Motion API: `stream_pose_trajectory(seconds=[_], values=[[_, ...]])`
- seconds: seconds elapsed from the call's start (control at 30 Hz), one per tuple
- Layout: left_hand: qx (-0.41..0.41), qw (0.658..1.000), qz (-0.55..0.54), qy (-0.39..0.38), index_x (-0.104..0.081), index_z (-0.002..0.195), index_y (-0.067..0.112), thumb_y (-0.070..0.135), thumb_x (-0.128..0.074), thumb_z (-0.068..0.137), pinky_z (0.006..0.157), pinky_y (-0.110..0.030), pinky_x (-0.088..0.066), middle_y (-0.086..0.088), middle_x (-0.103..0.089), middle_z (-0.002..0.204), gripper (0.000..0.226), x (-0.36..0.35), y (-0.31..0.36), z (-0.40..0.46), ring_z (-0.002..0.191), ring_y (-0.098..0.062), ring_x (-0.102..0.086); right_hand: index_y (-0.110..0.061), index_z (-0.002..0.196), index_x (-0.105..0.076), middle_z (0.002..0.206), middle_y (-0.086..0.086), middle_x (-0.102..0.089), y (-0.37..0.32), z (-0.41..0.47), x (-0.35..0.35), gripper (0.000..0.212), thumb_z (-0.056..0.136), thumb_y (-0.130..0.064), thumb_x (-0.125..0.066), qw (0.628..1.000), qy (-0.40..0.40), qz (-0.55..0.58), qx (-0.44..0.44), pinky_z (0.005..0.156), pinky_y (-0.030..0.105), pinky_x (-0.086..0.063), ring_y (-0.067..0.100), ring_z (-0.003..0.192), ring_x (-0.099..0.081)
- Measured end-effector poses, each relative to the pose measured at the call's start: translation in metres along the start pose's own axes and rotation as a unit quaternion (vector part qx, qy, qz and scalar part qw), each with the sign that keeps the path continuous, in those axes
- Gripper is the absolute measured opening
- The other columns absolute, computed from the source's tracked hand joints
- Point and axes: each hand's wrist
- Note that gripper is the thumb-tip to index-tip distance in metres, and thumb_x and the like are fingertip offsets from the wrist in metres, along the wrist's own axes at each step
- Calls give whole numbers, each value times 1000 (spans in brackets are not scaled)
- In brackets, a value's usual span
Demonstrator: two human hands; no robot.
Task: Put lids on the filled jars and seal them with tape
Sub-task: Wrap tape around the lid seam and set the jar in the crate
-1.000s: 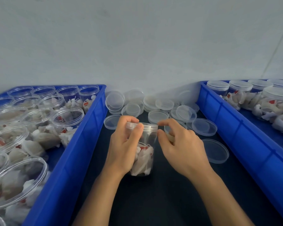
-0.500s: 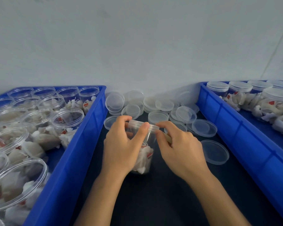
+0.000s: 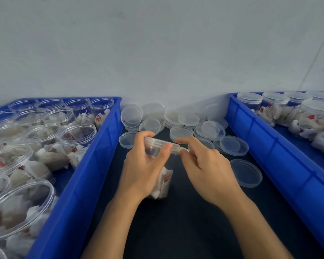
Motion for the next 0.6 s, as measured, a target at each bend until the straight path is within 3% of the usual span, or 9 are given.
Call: stream_pose_trajectory(seconds=[0.13, 0.23, 0.33, 0.43, 0.6], values=[[-12, 1000, -7, -7, -48, 122, 52, 83, -58, 76, 77, -25, -54, 29, -66, 107, 57, 1, 0, 0, 92, 3, -69, -46, 130, -50, 62, -17, -53, 3, 1, -4, 25, 107, -40, -41, 1000, 1, 1, 0, 62, 36, -39, 12, 59, -53], [-10, 1000, -6, -15, -47, 123, 54, 84, -63, 72, 77, -25, -57, 20, -69, 102, 62, 1, 0, 1, 92, 2, -71, -48, 127, -50, 58, -13, -52, 1, 0, -5, 23, 106, -42, -40, 1000, 5, 1, 4, 63, 38, -47, 13, 59, -54], [-10, 1000, -8, -25, -45, 122, 55, 83, -62, 73, 78, -27, -57, 26, -67, 106, 59, 2, -2, 1, 94, 2, -70, -48, 125, -49, 54, -11, -49, -2, -1, -6, 23, 106, -42, -40, 1000, 14, -3, 6, 62, 38, -48, 14, 57, -54], [-14, 999, -13, -31, -46, 121, 54, 80, -60, 77, 83, -34, -60, 36, -61, 113, 53, 3, -4, 2, 96, 3, -69, -46, 125, -48, 56, -10, -49, -6, -2, -9, 22, 106, -42, -39, 1000, 24, -10, 5, 64, 41, -52, 16, 57, -54], [-5, 998, -51, -38, -49, 121, 56, 80, -60, 78, 93, -50, -61, 27, -67, 111, 51, 9, -7, 3, 97, -9, -72, -45, 124, -47, 59, -11, -54, -12, -3, -15, 21, 104, -45, -39, 999, 45, -4, 3, 67, 43, -53, 17, 60, -57]])
Point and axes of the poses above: each hand's wrist, its own z-axis towards the middle knuckle, its own x-axis out of the back of the hand, y = z × x
